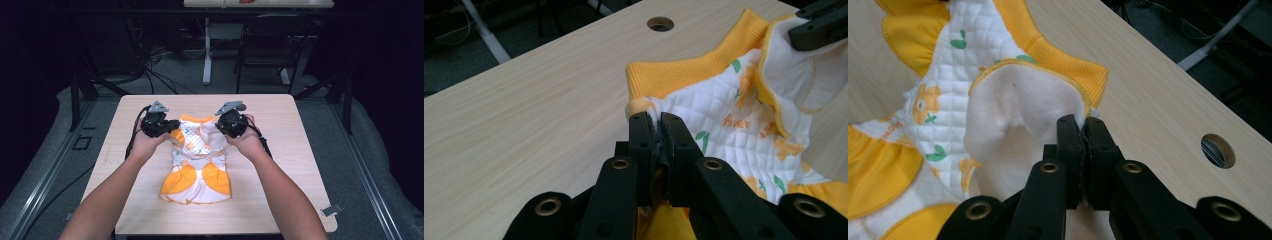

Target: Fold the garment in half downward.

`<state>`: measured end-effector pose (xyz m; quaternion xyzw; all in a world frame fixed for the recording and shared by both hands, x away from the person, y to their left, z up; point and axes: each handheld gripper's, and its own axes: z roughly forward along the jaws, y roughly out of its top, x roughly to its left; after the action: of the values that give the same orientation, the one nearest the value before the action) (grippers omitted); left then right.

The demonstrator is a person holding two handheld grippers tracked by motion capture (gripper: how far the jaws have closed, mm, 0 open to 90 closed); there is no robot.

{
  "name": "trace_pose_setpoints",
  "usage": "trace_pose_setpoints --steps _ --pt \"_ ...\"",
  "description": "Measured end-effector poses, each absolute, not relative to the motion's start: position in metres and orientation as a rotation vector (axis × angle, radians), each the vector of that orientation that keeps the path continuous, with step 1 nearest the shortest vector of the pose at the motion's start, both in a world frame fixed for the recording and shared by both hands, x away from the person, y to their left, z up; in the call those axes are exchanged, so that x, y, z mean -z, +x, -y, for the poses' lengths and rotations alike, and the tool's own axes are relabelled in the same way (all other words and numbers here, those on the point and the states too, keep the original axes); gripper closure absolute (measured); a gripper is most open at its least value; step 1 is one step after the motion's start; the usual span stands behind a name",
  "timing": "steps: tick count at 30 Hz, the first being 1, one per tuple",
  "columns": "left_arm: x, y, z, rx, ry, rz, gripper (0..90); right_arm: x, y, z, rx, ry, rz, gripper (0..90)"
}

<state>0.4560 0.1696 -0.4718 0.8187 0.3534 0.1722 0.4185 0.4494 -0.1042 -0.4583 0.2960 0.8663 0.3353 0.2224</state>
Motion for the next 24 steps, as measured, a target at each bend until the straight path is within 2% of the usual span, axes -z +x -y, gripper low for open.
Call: trace_pose_setpoints --steps 24 --pt "0.501 0.427 -0.174 -0.356 2.098 -0.852 84.8 0.483 0.414 0.106 -0.912 0.748 -2.477 86.9"
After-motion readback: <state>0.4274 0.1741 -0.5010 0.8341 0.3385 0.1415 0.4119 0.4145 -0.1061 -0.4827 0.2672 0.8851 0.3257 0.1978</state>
